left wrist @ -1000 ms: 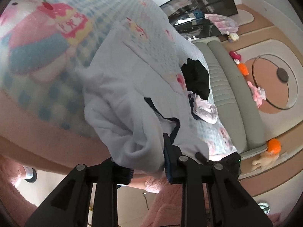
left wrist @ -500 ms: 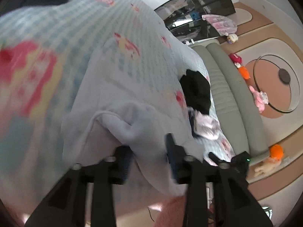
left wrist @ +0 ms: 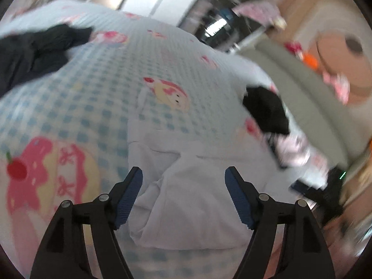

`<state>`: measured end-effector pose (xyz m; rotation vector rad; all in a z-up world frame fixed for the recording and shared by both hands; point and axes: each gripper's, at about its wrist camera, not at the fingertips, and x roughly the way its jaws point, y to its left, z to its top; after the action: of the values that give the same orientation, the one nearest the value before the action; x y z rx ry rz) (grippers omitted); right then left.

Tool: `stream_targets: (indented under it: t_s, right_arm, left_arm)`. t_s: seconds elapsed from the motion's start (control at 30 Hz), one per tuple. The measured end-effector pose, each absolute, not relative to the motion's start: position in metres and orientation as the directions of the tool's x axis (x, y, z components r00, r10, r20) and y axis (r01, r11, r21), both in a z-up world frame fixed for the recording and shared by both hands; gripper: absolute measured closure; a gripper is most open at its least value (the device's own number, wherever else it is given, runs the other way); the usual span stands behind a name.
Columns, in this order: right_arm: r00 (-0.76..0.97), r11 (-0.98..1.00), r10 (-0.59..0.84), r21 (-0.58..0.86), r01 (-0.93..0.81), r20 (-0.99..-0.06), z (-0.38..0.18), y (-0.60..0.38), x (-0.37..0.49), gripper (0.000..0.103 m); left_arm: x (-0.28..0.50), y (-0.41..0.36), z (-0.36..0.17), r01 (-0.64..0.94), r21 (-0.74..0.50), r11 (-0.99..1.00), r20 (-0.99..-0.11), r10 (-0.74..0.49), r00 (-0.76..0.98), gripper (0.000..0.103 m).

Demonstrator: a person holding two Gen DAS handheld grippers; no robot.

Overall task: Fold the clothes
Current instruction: 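Lift the shirt edge with both grippers and fold it over the body, then open both grippers and release the folded shirt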

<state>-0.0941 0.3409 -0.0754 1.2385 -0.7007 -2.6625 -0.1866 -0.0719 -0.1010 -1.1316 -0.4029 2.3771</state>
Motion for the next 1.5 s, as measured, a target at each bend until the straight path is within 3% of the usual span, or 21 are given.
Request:
stream_targets:
  t_s: [0.1, 0.23, 0.33, 0.4, 0.5, 0.67, 0.8, 0.83, 0.87, 0.93, 0.97, 1.03, 1.1, 1.13, 1.17, 1.2, 1.3, 1.5]
  right_arm:
    - [-0.660, -0.927, -0.310, 0.373, 0.049, -0.685, -0.072, 0.320, -0.094, 0.024]
    - [-0.633, -0.950, -0.309, 0.258, 0.175, -0.710, -0.080, 0.297, -0.102, 0.024]
    - [-0.580, -0.925, -0.379, 0.304, 0.226, -0.721, -0.091, 0.293, -0.110, 0.028]
    - [-0.540, -0.909, -0.417, 0.338, 0.243, -0.731, -0.098, 0.291, -0.116, 0.060]
    - [-0.507, -0.882, -0.470, 0.387, 0.268, -0.722, -0.103, 0.286, -0.124, 0.084]
    - [-0.573, -0.908, -0.409, 0.378, 0.180, -0.710, -0.097, 0.294, -0.145, 0.089]
    - [-0.622, -0.930, -0.325, 0.362, 0.071, -0.712, -0.095, 0.306, -0.169, 0.089]
    - [-0.633, -0.933, -0.303, 0.358, 0.043, -0.712, -0.095, 0.309, -0.175, 0.089]
    - [-0.643, -0.935, -0.280, 0.354, 0.016, -0.712, -0.094, 0.312, -0.181, 0.088]
    - [-0.661, -0.937, -0.235, 0.346, -0.040, -0.712, -0.093, 0.318, -0.193, 0.072]
    - [-0.639, -0.942, -0.201, 0.325, -0.081, -0.742, -0.105, 0.319, -0.202, 0.058]
    - [-0.584, -0.934, -0.196, 0.331, -0.133, -0.788, -0.130, 0.320, -0.216, 0.056]
    - [-0.624, -0.906, -0.210, 0.389, -0.165, -0.753, -0.124, 0.328, -0.209, 0.055]
    - [-0.659, -0.891, -0.209, 0.418, -0.176, -0.722, -0.116, 0.333, -0.199, 0.052]
    - [-0.680, -0.884, -0.197, 0.428, -0.189, -0.706, -0.110, 0.337, -0.192, 0.042]
    - [-0.699, -0.878, -0.177, 0.432, -0.206, -0.693, -0.103, 0.341, -0.179, 0.036]
    - [-0.723, -0.853, -0.163, 0.464, -0.238, -0.671, -0.091, 0.348, -0.143, 0.031]
    - [-0.623, -0.857, -0.242, 0.464, -0.223, -0.744, -0.116, 0.326, -0.088, 0.030]
  left_arm:
    - [-0.197, -0.041, -0.111, -0.361, -0.348, -0.865, -0.703, 0.496, -0.510, 0.028]
    - [-0.209, -0.019, -0.136, -0.380, -0.345, -0.858, -0.765, 0.492, -0.416, 0.031]
    - [-0.206, -0.019, -0.141, -0.366, -0.395, -0.843, -0.756, 0.524, -0.392, 0.069]
    - [-0.202, -0.024, -0.136, -0.355, -0.420, -0.835, -0.729, 0.544, -0.415, 0.082]
    - [-0.195, -0.033, -0.126, -0.335, -0.441, -0.833, -0.699, 0.553, -0.453, 0.088]
    - [-0.201, -0.064, -0.096, -0.260, -0.467, -0.845, -0.631, 0.525, -0.571, 0.090]
    - [-0.222, -0.092, -0.088, -0.174, -0.507, -0.844, -0.592, 0.488, -0.642, 0.089]
    - [-0.232, -0.095, -0.094, -0.150, -0.514, -0.845, -0.605, 0.480, -0.635, 0.085]
    - [-0.244, -0.094, -0.107, -0.122, -0.516, -0.848, -0.639, 0.476, -0.604, 0.074]
    - [-0.267, -0.091, -0.134, -0.067, -0.510, -0.858, -0.705, 0.461, -0.539, 0.056]
    - [-0.273, -0.089, -0.144, -0.050, -0.497, -0.866, -0.730, 0.449, -0.516, 0.056]
    - [-0.274, -0.087, -0.151, -0.051, -0.483, -0.874, -0.743, 0.440, -0.505, 0.056]
    - [-0.257, -0.094, -0.132, -0.062, -0.479, -0.876, -0.702, 0.424, -0.571, 0.050]
    - [-0.245, -0.100, -0.124, -0.055, -0.477, -0.877, -0.684, 0.409, -0.604, 0.041]
    - [-0.230, -0.107, -0.116, -0.040, -0.475, -0.879, -0.664, 0.388, -0.639, 0.037]
    - [-0.216, -0.114, -0.111, -0.027, -0.479, -0.877, -0.646, 0.374, -0.666, 0.035]
    - [-0.182, -0.125, -0.115, 0.005, -0.527, -0.850, -0.630, 0.387, -0.673, 0.034]
    - [-0.152, -0.127, -0.146, 0.033, -0.629, -0.777, -0.615, 0.471, -0.632, 0.034]
